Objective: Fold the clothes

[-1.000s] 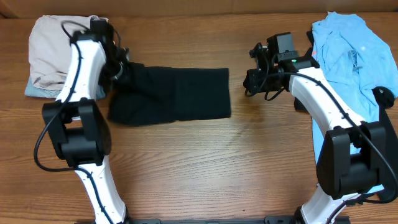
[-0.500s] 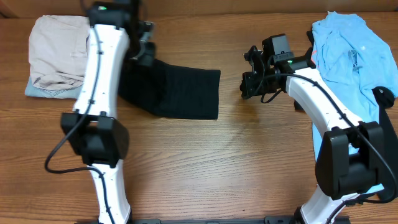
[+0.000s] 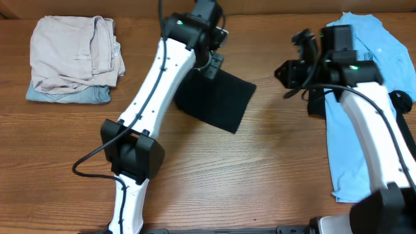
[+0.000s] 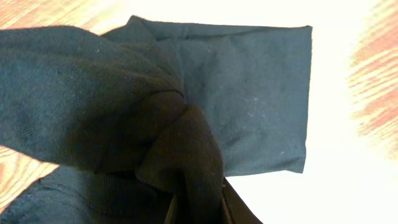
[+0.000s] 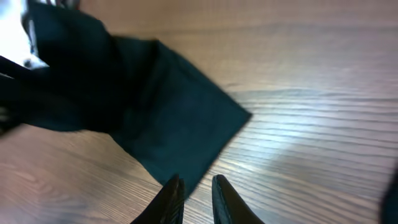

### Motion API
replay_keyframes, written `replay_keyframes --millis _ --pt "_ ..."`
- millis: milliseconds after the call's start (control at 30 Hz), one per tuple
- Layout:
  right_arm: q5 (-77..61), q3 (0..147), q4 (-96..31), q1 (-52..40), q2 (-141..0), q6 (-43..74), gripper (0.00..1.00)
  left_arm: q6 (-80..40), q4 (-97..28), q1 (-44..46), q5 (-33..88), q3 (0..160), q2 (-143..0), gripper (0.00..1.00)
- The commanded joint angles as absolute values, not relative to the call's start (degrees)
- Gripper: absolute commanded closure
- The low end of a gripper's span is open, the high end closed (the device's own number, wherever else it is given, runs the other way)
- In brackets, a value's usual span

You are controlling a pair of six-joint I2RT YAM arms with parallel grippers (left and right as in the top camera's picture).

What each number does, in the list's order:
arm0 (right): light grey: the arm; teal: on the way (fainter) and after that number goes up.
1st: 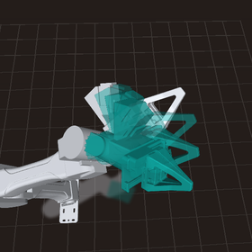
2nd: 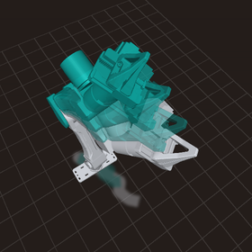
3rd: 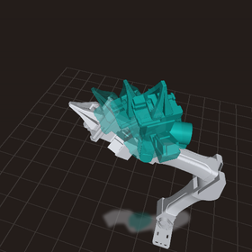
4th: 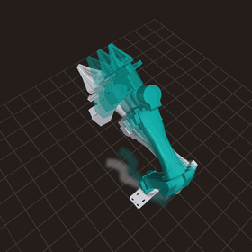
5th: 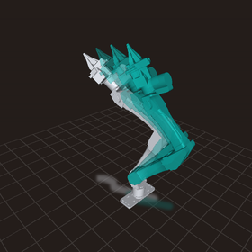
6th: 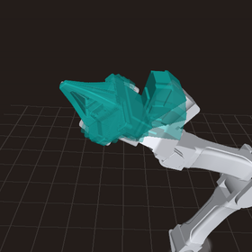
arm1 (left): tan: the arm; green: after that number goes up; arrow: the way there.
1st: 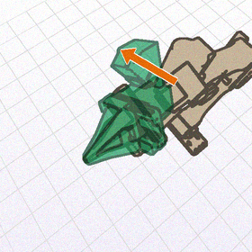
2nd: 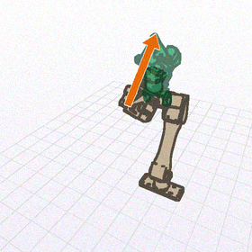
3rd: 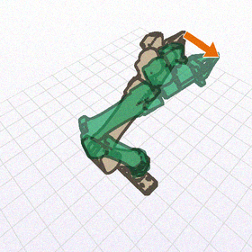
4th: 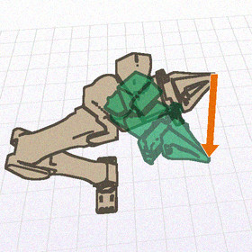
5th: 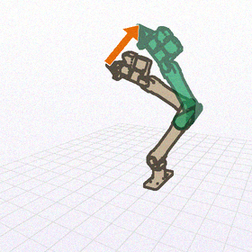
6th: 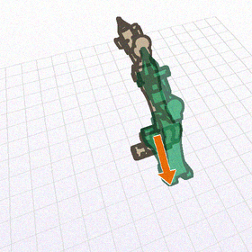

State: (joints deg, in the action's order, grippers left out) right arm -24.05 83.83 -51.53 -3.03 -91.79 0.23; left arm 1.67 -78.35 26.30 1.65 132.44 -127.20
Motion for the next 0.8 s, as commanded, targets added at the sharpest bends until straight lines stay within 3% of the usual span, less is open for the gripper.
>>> replay_keyframes --millis 0,267,367,533,600,767 --pt "-24.7 85.3 -52.6 -1.0 -89.3 0.2 0.81 0.9 -78.0 29.3 3.6 132.9 -131.9 0.81" --pt "-24.7 85.3 -54.3 2.6 -89.3 0.0 0.78 1.3 -75.9 36.0 11.5 132.9 -137.0 0.72" --pt "-24.7 85.3 -54.3 3.9 -89.3 0.0 0.73 2.3 -75.9 38.2 11.5 132.9 -137.1 0.58" --pt "-24.8 85.3 -54.3 5.2 -89.3 0.0 0.66 2.7 -75.3 40.9 11.4 132.9 -137.2 0.12" --pt "-24.7 85.3 -54.3 5.3 -89.3 0.0 0.64 2.5 -74.7 40.9 11.5 132.9 -137.1 0.00" --pt "-24.6 85.3 -54.3 5.3 -89.3 0.0 0.54 1.1 -75.1 38.3 11.5 136.0 -137.1 0.00"
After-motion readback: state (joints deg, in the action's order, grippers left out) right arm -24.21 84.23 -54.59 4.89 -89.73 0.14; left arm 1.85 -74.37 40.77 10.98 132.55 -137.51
